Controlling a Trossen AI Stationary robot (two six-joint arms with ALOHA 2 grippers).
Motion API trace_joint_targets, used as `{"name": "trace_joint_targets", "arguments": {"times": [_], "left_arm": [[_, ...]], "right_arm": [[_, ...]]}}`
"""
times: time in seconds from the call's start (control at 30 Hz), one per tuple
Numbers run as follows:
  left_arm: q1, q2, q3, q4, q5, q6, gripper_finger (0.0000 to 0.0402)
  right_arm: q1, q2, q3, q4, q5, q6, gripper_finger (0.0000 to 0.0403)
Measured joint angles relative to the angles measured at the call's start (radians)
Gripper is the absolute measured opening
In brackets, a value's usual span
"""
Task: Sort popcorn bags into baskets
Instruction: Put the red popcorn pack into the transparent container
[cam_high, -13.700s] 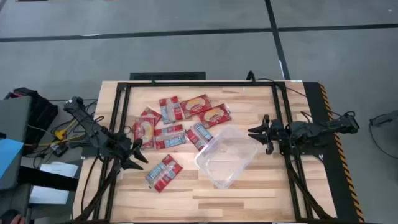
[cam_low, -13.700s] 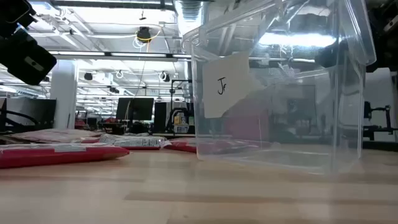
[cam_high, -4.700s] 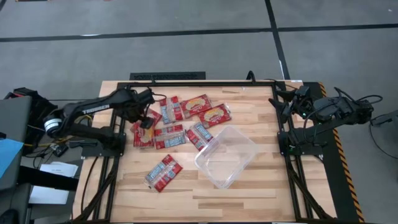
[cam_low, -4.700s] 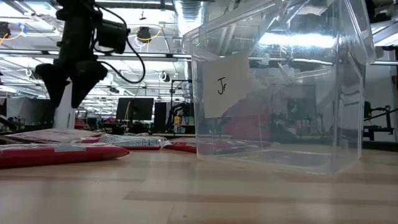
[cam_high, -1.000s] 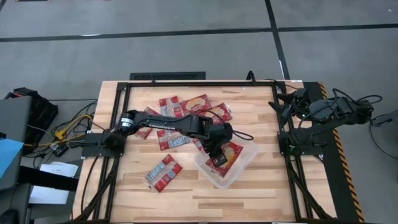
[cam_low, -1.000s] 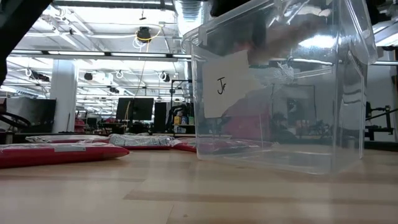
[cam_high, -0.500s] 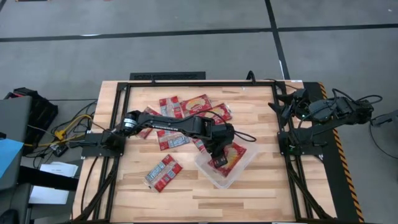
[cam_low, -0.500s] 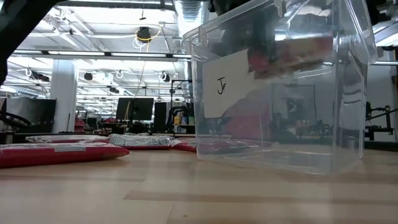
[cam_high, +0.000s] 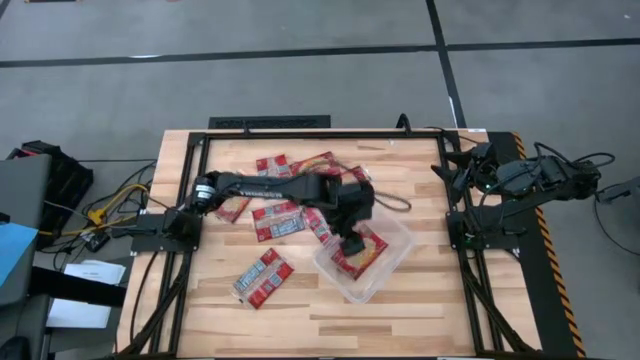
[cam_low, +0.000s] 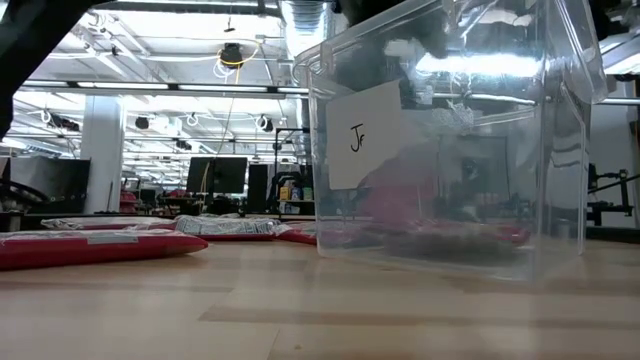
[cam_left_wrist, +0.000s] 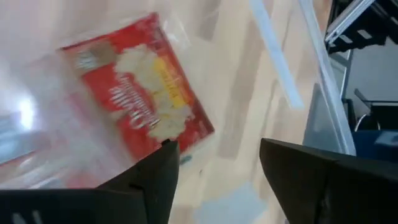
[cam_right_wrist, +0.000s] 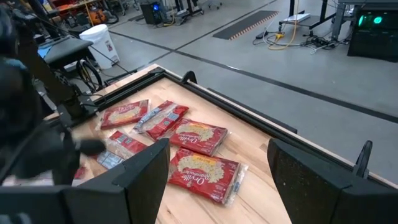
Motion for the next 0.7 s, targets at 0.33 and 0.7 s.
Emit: {"name": "trace_joint_targets", "arguments": {"times": [0.33, 0.7], "left_arm": [[0.110, -0.199, 0.197, -0.658, -0.504, 0.242, 0.0210], [0.421, -0.638, -0.544, -0.436, -0.560, 0.167, 0.0209]], "right_arm": [[0.000, 0.000, 0.000, -0.004, 0.000, 0.000, 0.0295], [0.000, 0.000, -0.003, -0.054, 0.002, 0.000, 0.0295]]}}
